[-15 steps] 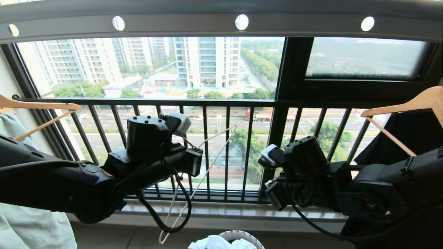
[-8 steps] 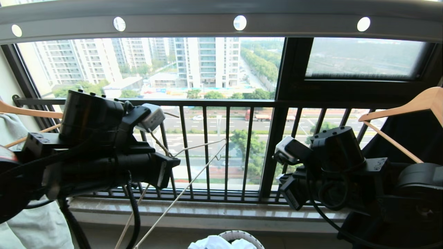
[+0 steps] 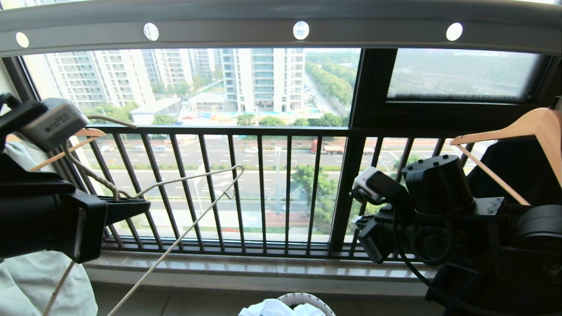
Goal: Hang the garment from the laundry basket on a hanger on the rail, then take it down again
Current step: Hang the clothes rack on the clothesline
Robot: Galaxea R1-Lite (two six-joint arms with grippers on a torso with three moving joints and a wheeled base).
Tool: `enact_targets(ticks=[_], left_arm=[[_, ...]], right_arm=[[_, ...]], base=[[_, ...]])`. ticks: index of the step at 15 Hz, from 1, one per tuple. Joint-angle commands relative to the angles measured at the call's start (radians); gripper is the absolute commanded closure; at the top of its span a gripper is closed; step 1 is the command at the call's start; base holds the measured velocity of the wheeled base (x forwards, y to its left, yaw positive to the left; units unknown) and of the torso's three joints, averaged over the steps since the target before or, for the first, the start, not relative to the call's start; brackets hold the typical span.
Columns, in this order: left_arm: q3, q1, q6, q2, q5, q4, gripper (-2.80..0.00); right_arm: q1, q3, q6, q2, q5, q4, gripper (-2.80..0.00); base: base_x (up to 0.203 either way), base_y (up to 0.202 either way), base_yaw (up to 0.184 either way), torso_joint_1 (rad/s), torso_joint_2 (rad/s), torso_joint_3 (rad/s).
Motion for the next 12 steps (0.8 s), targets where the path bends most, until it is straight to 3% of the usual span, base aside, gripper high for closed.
enact_targets(ticks=[1, 7, 12], left_arm=[[-0.118, 0.028, 0.004, -0.020, 0.003, 0.098, 0.00], [-0.359, 0.063, 0.008, 0.122, 0.009, 0.201, 0.00], [-0.501, 0.065, 0.008, 0.242, 0.071, 0.239, 0.00]], right_arm=[[-0.004, 0.003, -0.001, 0.003, 0.000, -0.002, 0.00], [-0.004, 0.005, 0.002, 0.003, 0.000, -0.006, 0.00], [-0.003, 0.005, 0.002, 0.001, 0.001, -0.006, 0.00]], base=[[0.000, 0.000, 0.000, 0.000, 0.00, 0.000], [0.000, 0.000, 0.000, 0.000, 0.00, 0.000], [0.000, 0.000, 0.000, 0.000, 0.00, 0.000]])
